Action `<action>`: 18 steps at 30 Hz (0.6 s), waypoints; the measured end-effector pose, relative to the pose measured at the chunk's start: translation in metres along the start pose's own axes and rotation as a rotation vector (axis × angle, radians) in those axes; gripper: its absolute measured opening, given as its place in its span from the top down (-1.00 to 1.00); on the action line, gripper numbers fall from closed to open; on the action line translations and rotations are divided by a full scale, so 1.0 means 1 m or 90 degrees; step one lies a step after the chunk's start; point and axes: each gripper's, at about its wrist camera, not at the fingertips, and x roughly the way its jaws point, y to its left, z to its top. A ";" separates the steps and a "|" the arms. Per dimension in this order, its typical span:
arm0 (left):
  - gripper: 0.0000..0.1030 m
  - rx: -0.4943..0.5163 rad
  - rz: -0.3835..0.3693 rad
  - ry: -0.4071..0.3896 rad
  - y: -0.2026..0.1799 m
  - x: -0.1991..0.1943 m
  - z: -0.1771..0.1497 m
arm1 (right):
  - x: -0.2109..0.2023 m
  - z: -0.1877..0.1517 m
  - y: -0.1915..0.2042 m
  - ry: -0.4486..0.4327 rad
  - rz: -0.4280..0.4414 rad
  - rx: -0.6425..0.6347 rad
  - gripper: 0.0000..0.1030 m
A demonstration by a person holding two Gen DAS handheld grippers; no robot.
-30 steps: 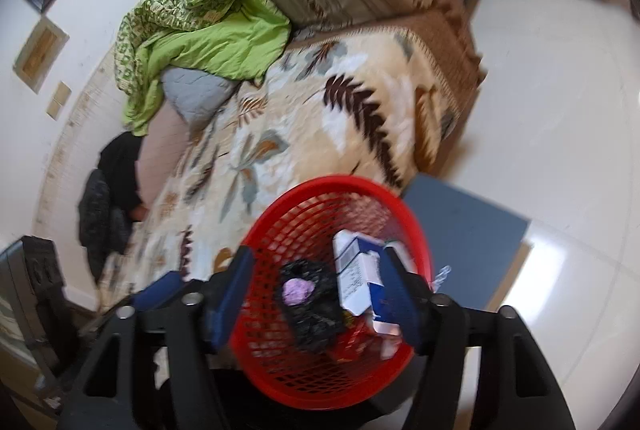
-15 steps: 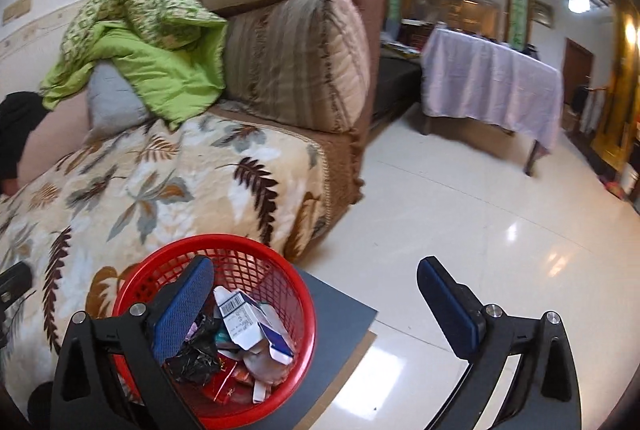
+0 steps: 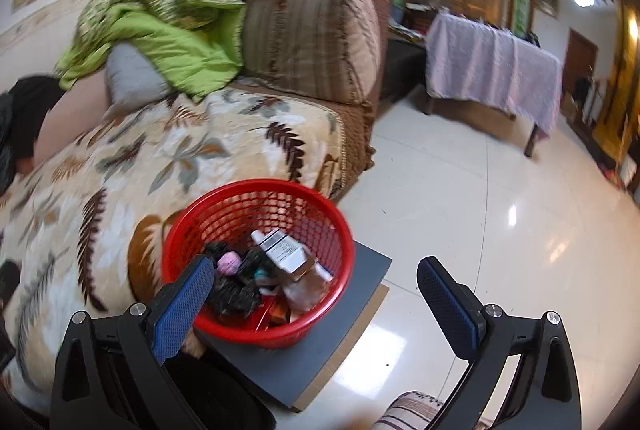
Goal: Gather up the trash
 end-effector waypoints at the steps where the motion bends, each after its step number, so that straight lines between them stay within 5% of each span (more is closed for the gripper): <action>1: -0.93 0.003 0.006 -0.001 -0.001 -0.001 -0.001 | -0.001 0.000 0.002 -0.004 0.001 -0.004 -0.99; 18: -0.93 0.018 0.008 0.004 0.001 0.002 -0.009 | -0.004 -0.004 0.015 -0.004 0.011 -0.028 -0.99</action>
